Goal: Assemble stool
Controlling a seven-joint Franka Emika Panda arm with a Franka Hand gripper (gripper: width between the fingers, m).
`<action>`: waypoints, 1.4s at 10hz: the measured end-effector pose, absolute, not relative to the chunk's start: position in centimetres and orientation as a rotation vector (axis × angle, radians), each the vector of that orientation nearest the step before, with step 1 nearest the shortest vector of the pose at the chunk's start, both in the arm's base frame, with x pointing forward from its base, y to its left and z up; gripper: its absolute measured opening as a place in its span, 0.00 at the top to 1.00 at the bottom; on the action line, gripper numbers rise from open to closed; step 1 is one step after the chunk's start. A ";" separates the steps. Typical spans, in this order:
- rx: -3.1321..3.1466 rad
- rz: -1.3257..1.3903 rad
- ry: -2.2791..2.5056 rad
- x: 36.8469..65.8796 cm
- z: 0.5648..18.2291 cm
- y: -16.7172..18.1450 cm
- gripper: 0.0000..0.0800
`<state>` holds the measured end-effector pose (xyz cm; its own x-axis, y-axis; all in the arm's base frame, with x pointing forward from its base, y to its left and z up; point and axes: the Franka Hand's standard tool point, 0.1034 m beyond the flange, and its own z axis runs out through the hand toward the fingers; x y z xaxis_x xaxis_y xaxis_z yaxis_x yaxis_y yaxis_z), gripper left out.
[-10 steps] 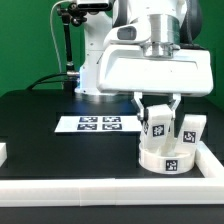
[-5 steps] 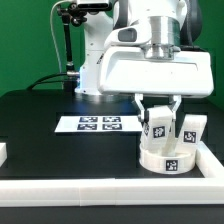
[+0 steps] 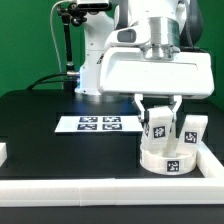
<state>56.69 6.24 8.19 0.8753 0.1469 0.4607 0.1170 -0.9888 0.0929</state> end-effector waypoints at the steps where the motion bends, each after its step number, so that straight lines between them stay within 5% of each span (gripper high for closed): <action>1: 2.983 0.738 0.210 56.7 8.2 6.2 0.36; 2: 2.985 0.737 0.209 56.8 8.5 6.3 0.22; 8: 3.020 0.691 0.195 57.4 12.4 6.1 0.19; 14: 3.008 0.679 0.209 57.7 12.1 5.1 0.19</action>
Offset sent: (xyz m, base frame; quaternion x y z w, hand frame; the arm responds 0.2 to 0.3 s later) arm -0.0035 0.0037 0.0131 0.0068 -0.0152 0.0043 0.9999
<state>57.75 5.06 12.09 0.8944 0.1427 0.4239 0.1204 -0.9896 0.0790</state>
